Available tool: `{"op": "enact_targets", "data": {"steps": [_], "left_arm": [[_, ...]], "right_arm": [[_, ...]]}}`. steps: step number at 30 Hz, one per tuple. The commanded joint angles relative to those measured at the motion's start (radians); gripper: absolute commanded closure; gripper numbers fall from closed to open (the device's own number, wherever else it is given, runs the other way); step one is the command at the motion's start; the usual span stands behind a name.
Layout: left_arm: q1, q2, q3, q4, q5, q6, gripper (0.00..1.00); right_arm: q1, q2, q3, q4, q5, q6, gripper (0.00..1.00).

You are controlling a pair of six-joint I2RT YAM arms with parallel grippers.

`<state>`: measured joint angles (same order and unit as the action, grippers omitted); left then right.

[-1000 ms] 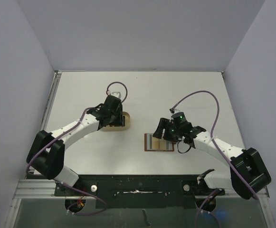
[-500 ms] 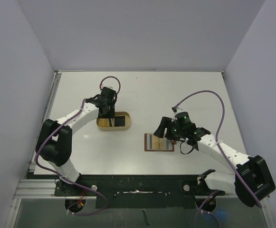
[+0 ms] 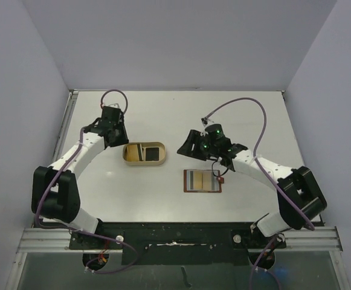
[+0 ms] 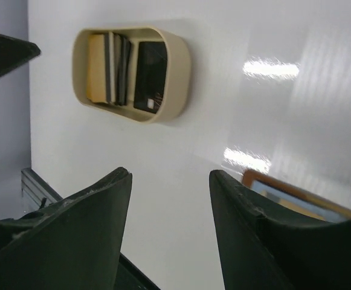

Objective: Put the credit cards into the card holder
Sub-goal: Pick up the credit card from the storage box.

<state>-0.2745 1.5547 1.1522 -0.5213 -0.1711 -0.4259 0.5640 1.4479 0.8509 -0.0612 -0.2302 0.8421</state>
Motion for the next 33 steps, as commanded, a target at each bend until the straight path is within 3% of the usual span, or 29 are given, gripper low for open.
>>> {"op": "enact_targets", "data": {"steps": [1,4,12,18,33], "left_arm": [[0.091,-0.051,-0.07,0.099,0.165,-0.043,0.74],[0.149,-0.069,-0.118,0.147,0.279,-0.066,0.76],[0.208,-0.104,-0.217,0.229,0.385,-0.094,0.78],[0.226,-0.135,-0.274,0.269,0.43,-0.107,0.8],[0.259,-0.088,-0.276,0.287,0.529,-0.109,0.81]], "right_arm": [[0.046,0.11,0.163,0.099,0.004,0.044,0.46],[0.081,0.207,0.261,0.101,0.011,0.047,0.47],[0.16,0.485,0.547,0.065,0.0,0.023,0.53],[0.189,0.617,0.659,0.045,-0.031,0.045,0.55],[0.208,0.742,0.7,0.102,-0.099,0.094,0.6]]}}
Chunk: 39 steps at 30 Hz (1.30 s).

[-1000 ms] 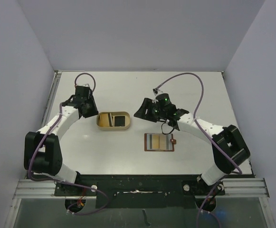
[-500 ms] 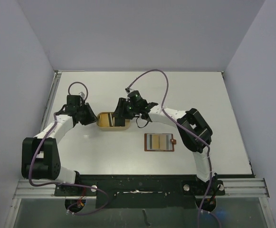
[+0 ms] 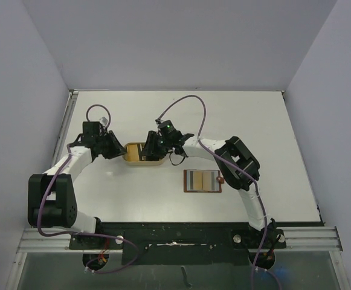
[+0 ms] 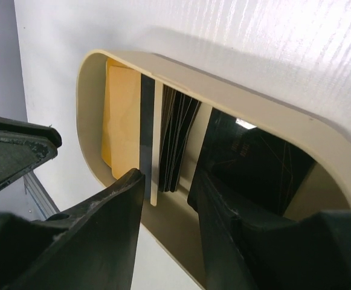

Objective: Put the credit cards into the card holder
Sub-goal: Pick up the credit card from the storage box.

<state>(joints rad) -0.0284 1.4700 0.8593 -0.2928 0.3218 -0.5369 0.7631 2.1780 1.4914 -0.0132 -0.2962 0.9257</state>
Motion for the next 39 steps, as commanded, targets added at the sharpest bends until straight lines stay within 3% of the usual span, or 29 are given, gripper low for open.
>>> {"op": "enact_targets", "data": {"steps": [1,9,21,39], "left_arm": [[0.015,0.001,0.018,0.057,0.038,0.002,0.81],[0.019,0.021,0.021,0.056,0.041,0.004,0.81],[0.019,0.045,0.028,0.047,0.028,0.014,0.82],[0.019,0.054,0.042,0.019,-0.007,0.024,0.82]], "right_arm": [[0.008,0.018,0.065,0.055,-0.041,0.011,0.61],[0.007,0.04,0.081,0.067,-0.078,0.008,0.7],[0.001,0.016,0.055,0.1,-0.082,0.001,0.93],[-0.015,-0.069,0.004,0.116,-0.086,0.023,0.97]]}}
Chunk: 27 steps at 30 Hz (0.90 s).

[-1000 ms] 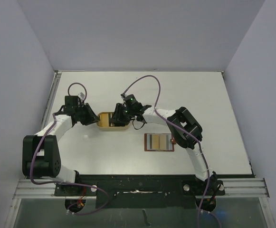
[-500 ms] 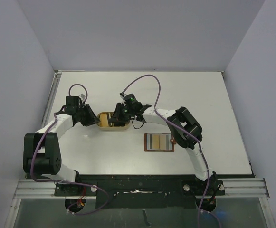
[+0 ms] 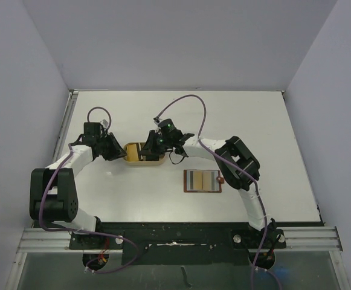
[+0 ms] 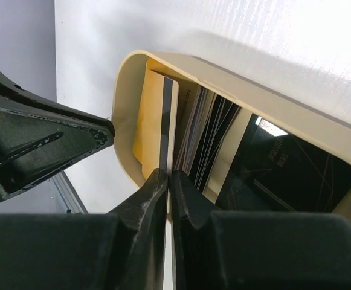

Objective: Put the credit cards into the card holder
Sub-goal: Pick up the credit card from the storage box.

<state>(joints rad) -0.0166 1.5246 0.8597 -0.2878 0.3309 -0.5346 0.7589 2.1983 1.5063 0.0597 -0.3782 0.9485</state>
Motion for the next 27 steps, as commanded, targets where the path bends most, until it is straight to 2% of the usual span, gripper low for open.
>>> {"op": "enact_targets", "data": {"steps": [1,4,7,8,10,21,27], "left_arm": [[0.007,-0.002,0.042,0.012,-0.018,0.022,0.82],[0.007,-0.007,0.042,0.011,-0.02,0.022,0.82],[0.007,-0.009,0.042,0.011,-0.019,0.021,0.82],[0.007,-0.007,0.043,0.01,-0.019,0.021,0.82],[0.007,-0.007,0.043,0.01,-0.018,0.021,0.82],[0.007,-0.012,0.053,0.003,-0.018,0.022,0.82],[0.008,-0.077,0.087,-0.04,0.005,0.02,0.76]], "right_arm": [[-0.012,-0.093,-0.015,0.049,-0.007,0.003,0.97],[-0.016,-0.101,-0.035,0.085,-0.028,0.021,0.95],[-0.018,-0.094,-0.038,0.102,-0.052,0.035,0.84],[-0.018,-0.091,-0.036,0.1,-0.052,0.034,0.87],[-0.017,-0.086,-0.037,0.1,-0.054,0.031,0.99],[-0.018,-0.099,-0.043,0.113,-0.075,0.021,1.0],[-0.035,-0.148,-0.122,0.225,-0.132,0.066,1.0]]}}
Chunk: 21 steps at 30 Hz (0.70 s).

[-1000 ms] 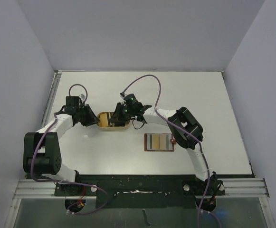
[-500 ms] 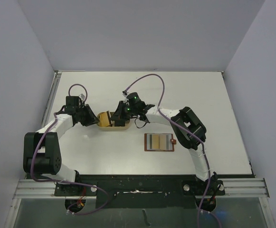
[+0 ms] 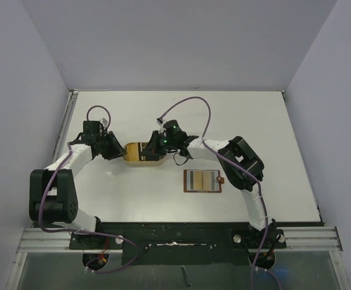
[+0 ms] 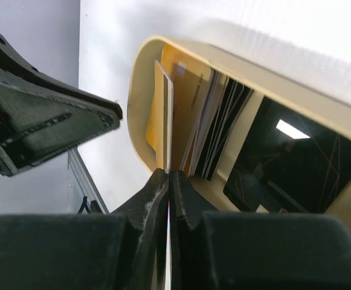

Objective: Put the credit cards into the card holder
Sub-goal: Pick up the credit card from the storage box.

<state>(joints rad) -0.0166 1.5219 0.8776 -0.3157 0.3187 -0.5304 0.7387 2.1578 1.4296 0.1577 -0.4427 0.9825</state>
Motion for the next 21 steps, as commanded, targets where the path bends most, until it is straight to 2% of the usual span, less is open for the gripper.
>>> {"op": "enact_targets", "data": {"steps": [1,5,8,12,16,21], "left_arm": [[0.01,-0.091,0.074,-0.016,0.034,0.012,0.74],[0.015,-0.165,0.081,-0.005,0.131,-0.007,0.68],[0.017,-0.218,0.063,0.049,0.26,-0.041,0.65],[0.017,-0.277,0.02,0.184,0.415,-0.119,0.6],[0.015,-0.289,-0.012,0.302,0.551,-0.192,0.58],[0.015,-0.299,-0.089,0.483,0.639,-0.301,0.57]], "right_arm": [[-0.019,-0.123,-0.065,0.149,-0.075,0.036,1.0],[-0.042,-0.202,-0.125,0.182,-0.099,0.023,1.0],[-0.07,-0.271,-0.192,0.237,-0.126,0.031,1.0],[-0.091,-0.355,-0.26,0.259,-0.156,0.01,1.0],[-0.102,-0.424,-0.343,0.352,-0.22,0.031,1.0],[-0.097,-0.493,-0.398,0.401,-0.238,0.038,1.0]]}}
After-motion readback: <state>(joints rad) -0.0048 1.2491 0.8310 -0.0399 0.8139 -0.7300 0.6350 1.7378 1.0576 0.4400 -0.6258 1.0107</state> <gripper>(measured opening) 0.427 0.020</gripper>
